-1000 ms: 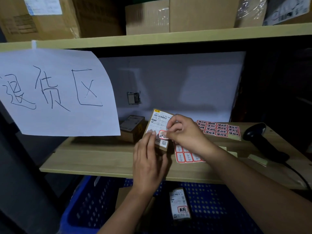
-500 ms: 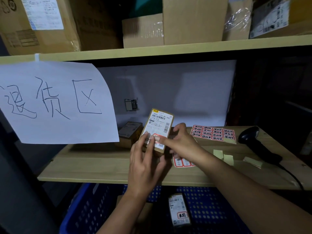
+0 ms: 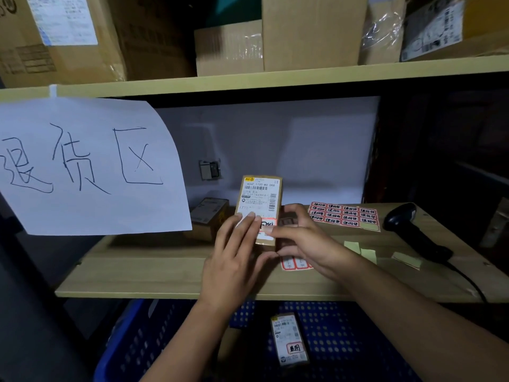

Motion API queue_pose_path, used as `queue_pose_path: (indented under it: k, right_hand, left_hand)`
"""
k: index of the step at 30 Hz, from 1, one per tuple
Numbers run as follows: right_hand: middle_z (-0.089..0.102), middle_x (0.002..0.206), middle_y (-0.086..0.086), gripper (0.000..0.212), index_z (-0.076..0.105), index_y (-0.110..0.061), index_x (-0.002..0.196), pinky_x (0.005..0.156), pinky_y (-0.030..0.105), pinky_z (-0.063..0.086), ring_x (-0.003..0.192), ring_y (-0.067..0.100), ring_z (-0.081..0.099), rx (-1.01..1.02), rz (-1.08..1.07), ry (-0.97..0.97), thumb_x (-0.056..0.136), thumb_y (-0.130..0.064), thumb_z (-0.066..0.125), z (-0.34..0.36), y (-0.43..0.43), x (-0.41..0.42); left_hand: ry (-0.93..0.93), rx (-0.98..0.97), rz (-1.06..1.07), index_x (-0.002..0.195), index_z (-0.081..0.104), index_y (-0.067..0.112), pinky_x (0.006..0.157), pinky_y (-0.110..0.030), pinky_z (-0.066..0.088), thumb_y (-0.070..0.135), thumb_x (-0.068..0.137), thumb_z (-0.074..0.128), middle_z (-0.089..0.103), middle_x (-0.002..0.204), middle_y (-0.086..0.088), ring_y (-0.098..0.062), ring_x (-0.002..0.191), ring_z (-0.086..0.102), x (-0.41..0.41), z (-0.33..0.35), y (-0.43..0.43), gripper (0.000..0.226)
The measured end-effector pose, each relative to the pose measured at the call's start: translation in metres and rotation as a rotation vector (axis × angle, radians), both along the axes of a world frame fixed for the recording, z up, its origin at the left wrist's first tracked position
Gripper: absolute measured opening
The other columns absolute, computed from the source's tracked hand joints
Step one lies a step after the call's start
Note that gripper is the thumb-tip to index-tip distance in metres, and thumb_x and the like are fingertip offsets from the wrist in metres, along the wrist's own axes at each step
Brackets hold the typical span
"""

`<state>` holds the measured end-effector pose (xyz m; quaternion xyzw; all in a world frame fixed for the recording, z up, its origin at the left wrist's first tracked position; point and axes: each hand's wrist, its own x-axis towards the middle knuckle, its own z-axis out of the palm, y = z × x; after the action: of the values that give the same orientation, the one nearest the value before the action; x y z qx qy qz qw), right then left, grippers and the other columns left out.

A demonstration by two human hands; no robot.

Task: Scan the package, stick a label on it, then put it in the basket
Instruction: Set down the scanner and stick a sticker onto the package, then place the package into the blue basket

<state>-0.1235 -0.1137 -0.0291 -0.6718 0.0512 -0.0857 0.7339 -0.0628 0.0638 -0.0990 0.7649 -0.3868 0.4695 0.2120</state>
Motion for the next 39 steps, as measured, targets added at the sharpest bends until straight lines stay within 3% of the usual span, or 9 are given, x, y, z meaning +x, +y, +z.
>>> queue_pose_path:
  k: [6,9,14,21,25,27,30,34,39]
  right_hand:
    - [0.071,0.127,0.016,0.054,0.047,-0.015,0.133,0.088,0.062,0.061,0.101,0.038,0.078,0.005,-0.058,0.027,0.089,-0.003,0.076,-0.009,-0.013,-0.004]
    - [0.072,0.120,0.020,0.049,0.047,-0.014,0.133,0.082,0.055,0.064,0.099,0.037,0.077,0.003,-0.031,0.036,0.093,0.001,0.070,-0.007,-0.018,-0.010]
    - [0.074,0.118,0.022,0.046,0.047,-0.014,0.134,0.090,0.061,0.061,0.109,0.040,0.075,-0.044,-0.034,0.057,0.095,-0.003,0.069,-0.003,-0.023,-0.016]
    - [0.074,0.116,0.012,0.059,0.042,-0.017,0.143,0.091,0.054,0.063,0.104,0.031,0.078,-0.131,-0.031,0.078,0.093,-0.012,0.074,-0.001,-0.024,-0.032]
    - [0.071,0.121,0.013,0.082,0.038,-0.040,0.147,0.090,0.060,0.061,0.109,0.033,0.076,-0.155,-0.094,0.046,0.087,-0.003,0.080,0.003,-0.020,-0.049]
    - [0.077,0.112,0.007,0.091,0.035,-0.047,0.152,0.085,0.053,0.065,0.103,0.029,0.079,-0.162,-0.102,0.067,0.085,-0.005,0.081,0.003,-0.017,-0.066]
    - [0.082,0.109,0.004,0.088,0.040,-0.048,0.151,0.077,0.042,0.067,0.097,0.023,0.081,-0.149,-0.042,0.121,0.084,-0.011,0.083,-0.003,-0.012,-0.105]
    - [0.075,0.122,0.010,0.091,0.044,-0.052,0.148,0.076,0.041,0.064,0.102,0.020,0.078,-0.120,0.034,0.240,0.077,-0.016,0.090,-0.028,-0.006,-0.153]
    - [0.079,0.110,0.020,0.088,0.044,-0.044,0.150,0.070,0.042,0.065,0.092,0.037,0.079,-0.020,0.181,0.485,0.076,-0.019,0.084,-0.060,-0.008,-0.172]
  left_hand:
    - [0.029,0.015,-0.089,0.149,0.063,0.010,0.088,-0.041,0.067,0.044,0.105,0.062,0.064,0.150,-0.003,-0.026,0.143,0.049,0.004,-0.006,-0.012,0.055]
    - [-0.018,0.004,-0.125,0.143,0.068,0.007,0.090,-0.037,0.065,0.041,0.112,0.051,0.068,0.147,-0.006,-0.027,0.139,0.052,0.000,-0.004,-0.014,0.049]
    - [0.022,0.002,-0.151,0.143,0.068,0.006,0.090,-0.040,0.066,0.032,0.101,0.065,0.069,0.146,-0.005,-0.027,0.138,0.052,-0.003,-0.005,-0.021,0.050]
    - [0.067,0.057,-0.175,0.152,0.059,0.007,0.092,-0.038,0.065,0.033,0.101,0.065,0.060,0.154,-0.008,-0.027,0.144,0.048,-0.012,-0.006,-0.017,0.058]
    - [0.142,0.069,-0.282,0.153,0.058,0.013,0.098,-0.041,0.063,0.030,0.102,0.070,0.058,0.156,-0.002,-0.026,0.145,0.051,-0.022,-0.006,-0.011,0.055]
    - [0.211,0.026,-0.352,0.149,0.064,0.014,0.106,-0.040,0.058,0.035,0.101,0.074,0.062,0.152,0.002,-0.025,0.140,0.056,-0.036,-0.004,-0.004,0.054]
    - [0.244,0.007,-0.445,0.139,0.072,0.015,0.109,-0.033,0.055,0.039,0.092,0.086,0.068,0.144,0.006,-0.022,0.133,0.062,-0.070,-0.005,0.012,0.055]
    - [0.350,0.121,-0.541,0.135,0.076,0.020,0.111,-0.023,0.051,0.047,0.090,0.085,0.071,0.136,0.007,-0.014,0.133,0.064,-0.116,-0.012,0.041,0.053]
    - [0.528,0.274,-0.673,0.134,0.075,0.011,0.111,-0.031,0.053,0.039,0.092,0.085,0.071,0.131,-0.005,-0.020,0.133,0.063,-0.134,-0.028,0.055,0.052]
